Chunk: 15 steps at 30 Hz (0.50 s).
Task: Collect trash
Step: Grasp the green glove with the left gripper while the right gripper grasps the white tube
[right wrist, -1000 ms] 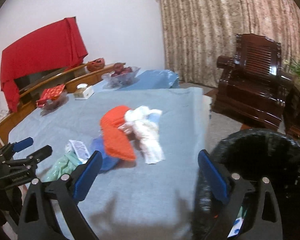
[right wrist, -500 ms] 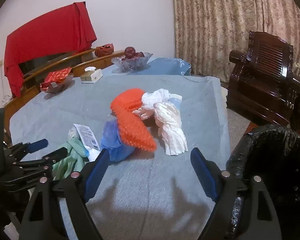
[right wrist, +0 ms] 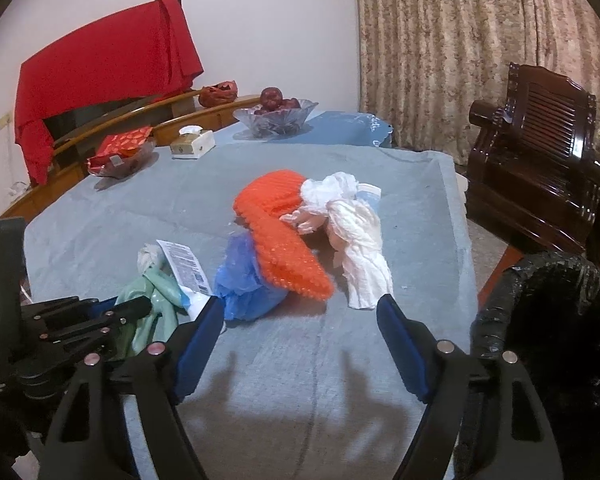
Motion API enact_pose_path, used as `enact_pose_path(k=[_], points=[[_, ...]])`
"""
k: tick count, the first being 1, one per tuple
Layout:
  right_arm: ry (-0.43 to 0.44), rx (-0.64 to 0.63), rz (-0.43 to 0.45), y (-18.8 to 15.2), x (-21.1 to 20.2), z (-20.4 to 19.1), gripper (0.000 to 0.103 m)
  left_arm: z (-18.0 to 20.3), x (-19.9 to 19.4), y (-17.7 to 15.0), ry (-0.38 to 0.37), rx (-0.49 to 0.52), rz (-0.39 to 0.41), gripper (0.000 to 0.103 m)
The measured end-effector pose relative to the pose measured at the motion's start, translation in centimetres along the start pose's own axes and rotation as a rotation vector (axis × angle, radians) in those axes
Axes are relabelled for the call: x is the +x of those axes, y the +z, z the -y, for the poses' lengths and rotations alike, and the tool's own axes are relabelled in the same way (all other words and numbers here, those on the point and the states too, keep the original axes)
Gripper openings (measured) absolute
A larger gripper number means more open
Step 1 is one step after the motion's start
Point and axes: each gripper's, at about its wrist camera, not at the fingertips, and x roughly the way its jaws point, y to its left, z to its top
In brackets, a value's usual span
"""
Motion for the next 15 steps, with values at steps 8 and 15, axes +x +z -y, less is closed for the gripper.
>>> enact_pose_path(k=[8, 15], points=[[0.076, -0.010, 0.000, 0.2, 0.1, -1.6, 0.060, -2.1, -3.0, 0.5, 0.036, -0.021, 0.037, 0.008], [0.163, -0.049, -0.027, 0.5, 1.6, -4.5, 0.051, -3.7, -3.5, 0.6, 0.061, -0.004, 0.029, 0.008]])
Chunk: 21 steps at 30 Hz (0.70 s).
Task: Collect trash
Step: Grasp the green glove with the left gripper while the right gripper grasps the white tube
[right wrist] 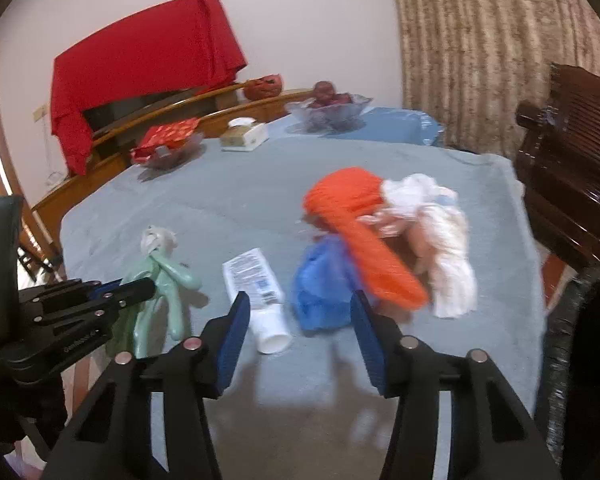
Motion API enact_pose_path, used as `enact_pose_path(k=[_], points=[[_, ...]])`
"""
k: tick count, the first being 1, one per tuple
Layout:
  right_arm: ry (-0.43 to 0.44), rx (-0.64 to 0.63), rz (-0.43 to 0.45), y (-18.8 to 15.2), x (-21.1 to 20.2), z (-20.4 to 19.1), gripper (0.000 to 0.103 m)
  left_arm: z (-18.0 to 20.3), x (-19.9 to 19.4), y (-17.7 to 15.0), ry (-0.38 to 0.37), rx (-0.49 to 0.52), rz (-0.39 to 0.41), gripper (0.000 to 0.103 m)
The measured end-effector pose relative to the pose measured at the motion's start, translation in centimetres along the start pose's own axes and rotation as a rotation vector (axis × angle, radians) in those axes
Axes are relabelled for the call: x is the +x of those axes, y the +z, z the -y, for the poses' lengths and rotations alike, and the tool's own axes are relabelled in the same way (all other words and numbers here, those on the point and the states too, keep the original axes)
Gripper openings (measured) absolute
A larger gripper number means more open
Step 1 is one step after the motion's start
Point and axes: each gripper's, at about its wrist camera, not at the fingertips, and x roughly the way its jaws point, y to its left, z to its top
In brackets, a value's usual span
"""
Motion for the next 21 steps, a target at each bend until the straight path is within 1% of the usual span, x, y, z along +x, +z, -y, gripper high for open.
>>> enact_pose_path(k=[6, 10, 21], points=[[0.040, -0.026, -0.054, -0.6, 2.5, -1.6, 0.045, -0.6, 0.0, -0.3, -0.012, -0.008, -0.007, 0.008], [0.055, -0.043, -0.091, -1.2, 3.8, -2.3, 0.038, -0.9, 0.4, -0.8, -0.017, -0.017, -0.021, 0.008], [0.041, -0.050, -0.140, -1.6, 5.9, -2.6, 0.038, -1.7, 1.1, -1.4, -0.014, -0.040, -0.038, 0.008]])
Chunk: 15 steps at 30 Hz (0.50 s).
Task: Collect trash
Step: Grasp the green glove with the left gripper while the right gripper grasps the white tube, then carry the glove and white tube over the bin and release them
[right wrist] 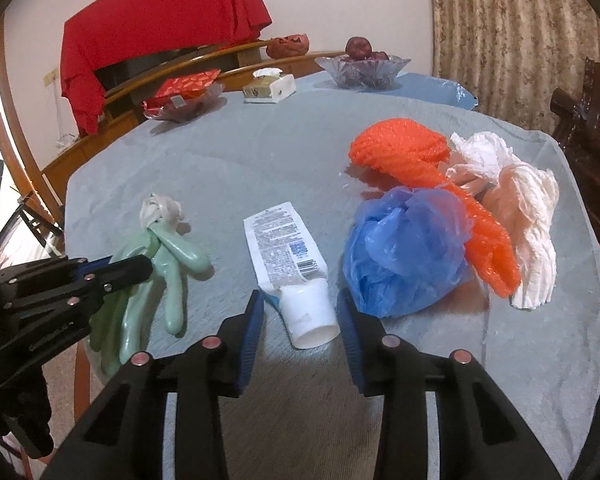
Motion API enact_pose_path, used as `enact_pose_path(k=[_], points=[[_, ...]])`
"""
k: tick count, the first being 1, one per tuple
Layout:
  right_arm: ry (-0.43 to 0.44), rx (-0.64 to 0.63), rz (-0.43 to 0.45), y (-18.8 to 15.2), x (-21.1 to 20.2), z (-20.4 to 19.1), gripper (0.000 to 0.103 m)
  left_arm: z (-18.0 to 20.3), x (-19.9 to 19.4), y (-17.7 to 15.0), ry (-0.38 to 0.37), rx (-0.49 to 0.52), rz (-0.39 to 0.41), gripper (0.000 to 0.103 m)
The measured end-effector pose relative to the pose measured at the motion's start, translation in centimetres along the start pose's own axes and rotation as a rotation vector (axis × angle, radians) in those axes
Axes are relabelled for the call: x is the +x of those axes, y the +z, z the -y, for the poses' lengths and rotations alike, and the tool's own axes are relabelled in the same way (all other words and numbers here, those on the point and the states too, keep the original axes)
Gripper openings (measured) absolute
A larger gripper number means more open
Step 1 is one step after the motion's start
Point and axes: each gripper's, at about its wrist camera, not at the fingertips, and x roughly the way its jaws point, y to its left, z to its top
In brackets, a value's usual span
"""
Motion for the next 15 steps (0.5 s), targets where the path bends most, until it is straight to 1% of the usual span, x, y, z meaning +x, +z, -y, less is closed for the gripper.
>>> enact_pose_path(k=[7, 9, 11, 15], points=[[-0.007, -0.011, -0.063, 0.5, 2.2, -0.4, 0.041, -0.4, 0.2, 0.1, 0.002, -0.007, -0.003, 0.008], [-0.006, -0.014, -0.067, 0.5, 2.4, -0.4, 0.038, -0.3, 0.2, 0.1, 0.003, -0.008, -0.003, 0.008], [0.003, -0.016, -0.070, 0.5, 2.3, -0.5, 0.029, -0.4, 0.1, 0.1, 0.003, -0.007, -0.003, 0.008], [0.020, -0.010, -0.056, 0.8, 1.6, -0.7, 0.029, -0.4, -0.2, 0.3, 0.007, -0.009, 0.006, 0.008]])
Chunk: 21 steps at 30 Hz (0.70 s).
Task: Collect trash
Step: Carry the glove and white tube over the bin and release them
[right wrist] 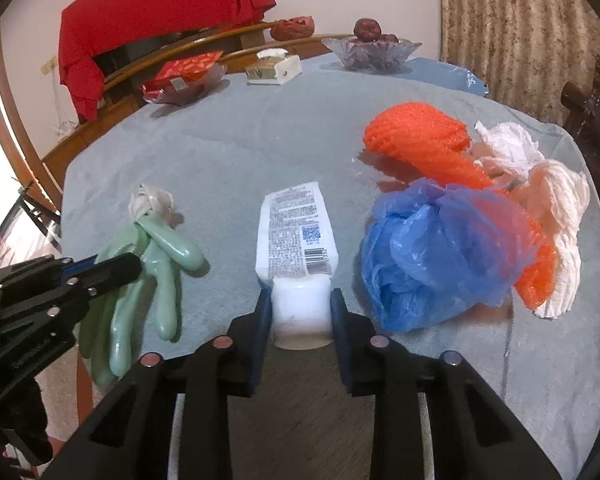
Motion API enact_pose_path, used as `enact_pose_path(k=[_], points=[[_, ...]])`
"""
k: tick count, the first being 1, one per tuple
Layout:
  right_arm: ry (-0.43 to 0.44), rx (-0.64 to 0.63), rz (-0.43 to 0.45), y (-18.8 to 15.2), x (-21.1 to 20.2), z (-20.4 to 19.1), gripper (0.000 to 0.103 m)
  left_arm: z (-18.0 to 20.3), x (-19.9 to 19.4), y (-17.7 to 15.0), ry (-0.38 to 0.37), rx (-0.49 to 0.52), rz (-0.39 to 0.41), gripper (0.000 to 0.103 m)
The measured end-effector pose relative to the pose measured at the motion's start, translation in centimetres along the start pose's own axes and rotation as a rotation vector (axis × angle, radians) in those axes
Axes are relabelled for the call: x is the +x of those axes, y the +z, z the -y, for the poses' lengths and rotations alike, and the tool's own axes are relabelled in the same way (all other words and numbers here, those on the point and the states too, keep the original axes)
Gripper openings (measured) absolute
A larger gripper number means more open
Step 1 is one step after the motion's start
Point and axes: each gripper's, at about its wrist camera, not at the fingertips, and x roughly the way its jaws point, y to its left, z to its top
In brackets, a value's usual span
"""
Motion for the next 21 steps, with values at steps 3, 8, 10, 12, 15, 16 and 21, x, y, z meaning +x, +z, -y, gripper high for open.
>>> enact_pose_path(k=[3, 8, 10, 12, 15, 16, 21], points=[[0.012, -0.002, 0.034, 0.4, -1.2, -0.4, 0.029, 0.2, -0.6, 0.3, 0.000, 0.002, 0.014, 0.008], [0.020, 0.004, 0.093, 1.2, -3.7, -0.3, 0.029, 0.8, -1.9, 1.1, -0.007, 0.009, 0.044, 0.008], [0.019, 0.014, 0.115, 1.5, -4.8, 0.0, 0.029, 1.2, -2.3, 1.6, -0.013, 0.013, 0.057, 0.008], [0.012, 0.022, 0.138, 1.7, -6.0, 0.5, 0.029, 1.8, -3.0, 2.1, -0.021, 0.023, 0.074, 0.008], [-0.002, 0.038, 0.174, 1.9, -8.0, 1.4, 0.029, 3.0, -3.9, 2.9, -0.037, 0.039, 0.096, 0.008], [-0.007, 0.045, 0.187, 2.0, -8.7, 1.7, 0.029, 3.4, -4.2, 3.3, -0.045, 0.044, 0.104, 0.008], [-0.038, 0.068, 0.240, 1.9, -12.1, 3.4, 0.029, 5.9, -5.4, 4.3, -0.086, 0.075, 0.135, 0.008]])
